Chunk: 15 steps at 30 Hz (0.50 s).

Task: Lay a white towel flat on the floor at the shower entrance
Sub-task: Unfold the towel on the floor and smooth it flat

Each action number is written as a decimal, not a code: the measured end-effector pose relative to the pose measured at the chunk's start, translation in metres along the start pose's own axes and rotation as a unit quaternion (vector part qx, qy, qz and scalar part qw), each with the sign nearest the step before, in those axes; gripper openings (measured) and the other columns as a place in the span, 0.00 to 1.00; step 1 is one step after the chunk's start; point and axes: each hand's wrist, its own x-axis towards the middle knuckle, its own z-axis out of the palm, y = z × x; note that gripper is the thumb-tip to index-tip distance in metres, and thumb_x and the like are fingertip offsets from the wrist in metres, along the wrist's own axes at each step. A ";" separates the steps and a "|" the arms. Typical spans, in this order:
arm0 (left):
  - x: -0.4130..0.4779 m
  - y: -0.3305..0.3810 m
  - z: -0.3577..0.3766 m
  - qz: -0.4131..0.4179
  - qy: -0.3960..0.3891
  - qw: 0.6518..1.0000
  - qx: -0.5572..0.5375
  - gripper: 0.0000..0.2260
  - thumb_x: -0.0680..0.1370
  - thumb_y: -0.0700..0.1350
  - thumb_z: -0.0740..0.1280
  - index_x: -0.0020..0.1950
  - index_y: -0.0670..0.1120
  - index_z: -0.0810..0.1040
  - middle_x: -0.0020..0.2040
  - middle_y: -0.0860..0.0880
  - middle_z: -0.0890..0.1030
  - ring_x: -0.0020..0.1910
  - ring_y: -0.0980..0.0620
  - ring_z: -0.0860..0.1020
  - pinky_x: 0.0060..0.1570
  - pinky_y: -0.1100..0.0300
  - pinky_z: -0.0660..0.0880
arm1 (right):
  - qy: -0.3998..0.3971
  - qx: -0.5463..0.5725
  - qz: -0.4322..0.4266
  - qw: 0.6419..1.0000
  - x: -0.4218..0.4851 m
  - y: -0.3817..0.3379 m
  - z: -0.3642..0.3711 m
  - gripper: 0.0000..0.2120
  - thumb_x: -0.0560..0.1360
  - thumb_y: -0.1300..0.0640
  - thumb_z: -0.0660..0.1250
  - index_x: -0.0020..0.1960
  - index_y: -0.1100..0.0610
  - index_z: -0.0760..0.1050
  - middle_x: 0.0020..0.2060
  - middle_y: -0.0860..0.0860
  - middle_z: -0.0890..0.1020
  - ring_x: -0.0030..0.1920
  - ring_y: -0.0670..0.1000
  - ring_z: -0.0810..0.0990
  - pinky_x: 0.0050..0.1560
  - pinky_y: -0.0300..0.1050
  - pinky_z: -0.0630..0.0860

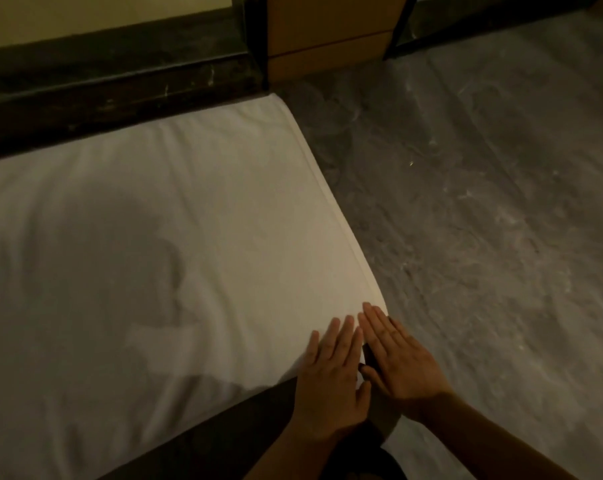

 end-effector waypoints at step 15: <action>0.012 -0.095 -0.111 -0.124 0.133 0.983 -0.009 0.29 0.78 0.60 0.52 0.75 0.46 0.58 0.75 0.45 0.62 0.74 0.47 0.59 0.73 0.51 0.51 | 0.087 0.050 -0.069 0.993 0.091 -0.044 -0.110 0.31 0.78 0.45 0.59 0.75 0.60 0.58 0.72 0.59 0.64 0.72 0.57 0.65 0.71 0.47 0.57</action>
